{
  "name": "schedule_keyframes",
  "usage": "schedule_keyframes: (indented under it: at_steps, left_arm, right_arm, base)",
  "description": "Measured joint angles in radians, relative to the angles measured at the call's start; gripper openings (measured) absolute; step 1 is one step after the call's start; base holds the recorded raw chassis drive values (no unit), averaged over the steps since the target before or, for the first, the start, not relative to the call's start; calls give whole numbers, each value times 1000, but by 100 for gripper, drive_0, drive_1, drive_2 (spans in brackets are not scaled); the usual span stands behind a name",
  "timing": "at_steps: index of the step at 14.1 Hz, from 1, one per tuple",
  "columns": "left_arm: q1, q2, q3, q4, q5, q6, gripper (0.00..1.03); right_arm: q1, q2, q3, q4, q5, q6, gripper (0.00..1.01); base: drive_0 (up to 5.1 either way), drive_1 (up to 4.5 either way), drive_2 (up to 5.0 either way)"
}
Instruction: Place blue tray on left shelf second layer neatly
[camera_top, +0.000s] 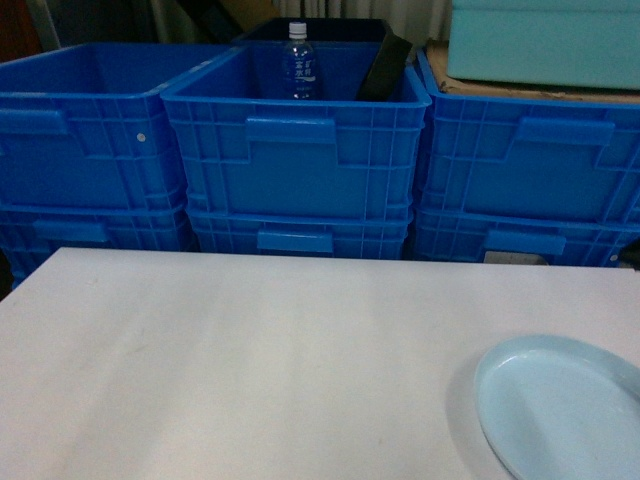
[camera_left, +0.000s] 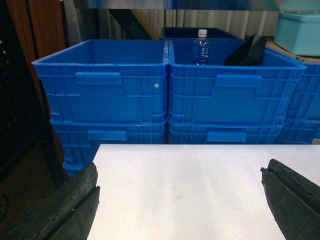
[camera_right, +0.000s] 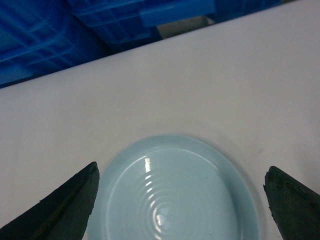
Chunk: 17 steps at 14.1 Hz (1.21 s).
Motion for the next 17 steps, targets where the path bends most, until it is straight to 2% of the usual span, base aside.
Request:
schedule_keyframes:
  at_steps: [1,4,6,10,13,17]
  left_arm:
    - [0,0,0,0,0,0,98]
    - [0,0,0,0,0,0,98]
    - [0,0,0,0,0,0,98]
    - [0,0,0,0,0,0,98]
    - [0,0,0,0,0,0,98]
    - [0,0,0,0,0,0,98]
  right_arm:
    - [-23,40,-15,35,15,-2,98]
    - [-97,142,-68,116,2,-17,98]
    - [-128,212,-74,170,1,-20,98]
    - [-171,344,-87,234,-45,-16,98]
    - [-171,361,-108,280,-74,-13,98]
    - [-98,363,-127,305,-75,-5,98]
  base:
    - [0,0,0]
    - [0,0,0]
    - [0,0,0]
    - [0,0,0]
    - [0,0,0]
    - [0,0,0]
